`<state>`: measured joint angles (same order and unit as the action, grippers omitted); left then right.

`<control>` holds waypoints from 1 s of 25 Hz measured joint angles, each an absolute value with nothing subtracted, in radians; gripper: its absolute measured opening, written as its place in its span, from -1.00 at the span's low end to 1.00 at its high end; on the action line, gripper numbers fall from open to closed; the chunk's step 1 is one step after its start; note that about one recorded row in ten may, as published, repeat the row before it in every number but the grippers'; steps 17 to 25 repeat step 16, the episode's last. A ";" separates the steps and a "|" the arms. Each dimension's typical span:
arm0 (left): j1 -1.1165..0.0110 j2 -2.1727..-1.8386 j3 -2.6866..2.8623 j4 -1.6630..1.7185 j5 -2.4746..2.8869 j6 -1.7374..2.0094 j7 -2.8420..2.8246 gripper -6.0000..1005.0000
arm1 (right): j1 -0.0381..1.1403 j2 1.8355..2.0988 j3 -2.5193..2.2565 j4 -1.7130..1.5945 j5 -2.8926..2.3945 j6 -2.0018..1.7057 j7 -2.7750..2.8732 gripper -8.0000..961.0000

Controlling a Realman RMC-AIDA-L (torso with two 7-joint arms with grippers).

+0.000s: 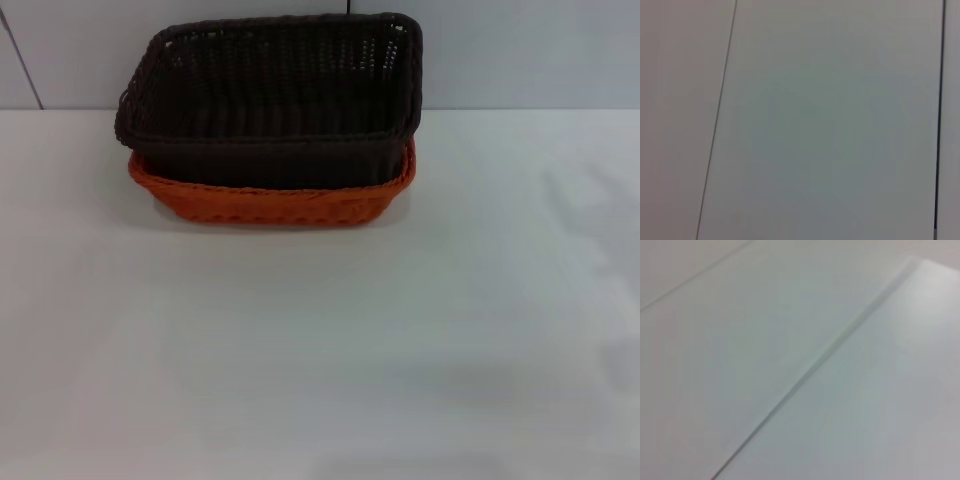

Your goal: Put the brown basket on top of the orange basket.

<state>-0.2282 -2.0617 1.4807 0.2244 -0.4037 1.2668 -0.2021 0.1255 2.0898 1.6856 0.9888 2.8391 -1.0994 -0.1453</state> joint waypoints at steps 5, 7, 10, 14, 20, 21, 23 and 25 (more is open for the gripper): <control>-0.226 -2.064 1.480 0.223 -0.407 1.268 -0.194 0.61 | 0.184 2.093 1.837 0.641 2.855 -1.381 0.111 0.43; -0.224 -2.065 1.480 0.222 -0.408 1.266 -0.193 0.61 | 0.231 2.090 1.912 0.489 2.855 -1.454 0.158 0.44; -0.219 -2.066 1.485 0.218 -0.407 1.265 -0.191 0.61 | 0.315 2.083 2.099 0.248 2.855 -1.545 0.165 0.44; -0.218 -2.066 1.487 0.211 -0.402 1.265 -0.190 0.61 | 0.342 2.083 2.236 0.161 2.855 -1.550 0.171 0.44; -0.218 -2.066 1.487 0.211 -0.402 1.265 -0.190 0.61 | 0.342 2.085 2.261 0.151 2.855 -1.559 0.179 0.44; -0.218 -2.066 1.487 0.211 -0.402 1.265 -0.190 0.61 | 0.342 2.085 2.261 0.151 2.855 -1.559 0.179 0.44; -0.218 -2.066 1.487 0.211 -0.402 1.265 -0.190 0.61 | 0.342 2.085 2.261 0.151 2.855 -1.559 0.179 0.44; -0.218 -2.066 1.487 0.211 -0.402 1.265 -0.190 0.61 | 0.342 2.085 2.261 0.151 2.855 -1.559 0.179 0.44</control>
